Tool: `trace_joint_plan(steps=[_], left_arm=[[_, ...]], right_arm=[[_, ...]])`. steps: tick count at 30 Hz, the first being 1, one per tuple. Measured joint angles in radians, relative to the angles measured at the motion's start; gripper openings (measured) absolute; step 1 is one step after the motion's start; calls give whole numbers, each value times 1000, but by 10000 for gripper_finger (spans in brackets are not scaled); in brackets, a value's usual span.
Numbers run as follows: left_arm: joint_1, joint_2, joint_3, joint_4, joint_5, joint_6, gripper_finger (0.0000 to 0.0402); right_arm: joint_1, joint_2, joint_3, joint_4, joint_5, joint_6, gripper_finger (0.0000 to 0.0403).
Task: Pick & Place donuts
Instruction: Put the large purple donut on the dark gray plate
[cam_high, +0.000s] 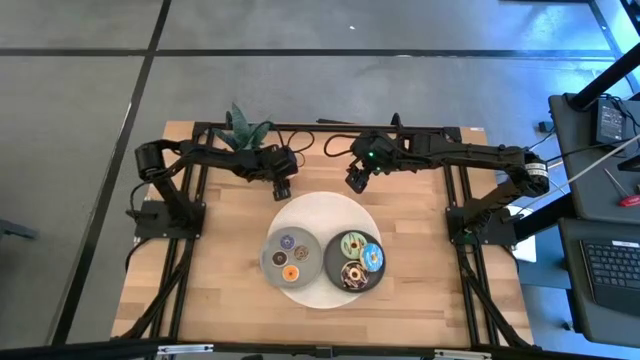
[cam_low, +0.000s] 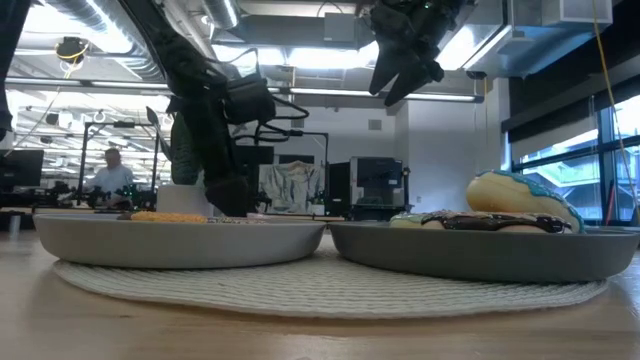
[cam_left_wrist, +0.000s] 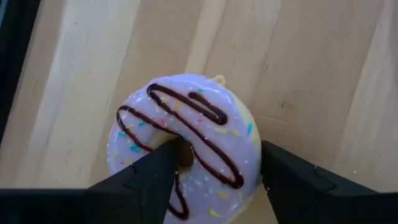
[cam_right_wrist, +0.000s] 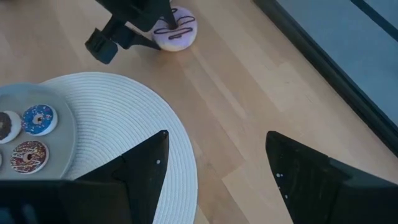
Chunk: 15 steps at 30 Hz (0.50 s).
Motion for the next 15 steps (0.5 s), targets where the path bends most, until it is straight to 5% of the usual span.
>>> trace_joint_plan(steps=[15], left_arm=[[-41, -17, 17, -8, 19, 8, 106]], right_arm=[[0, 0, 0, 0, 7, 1, 269]])
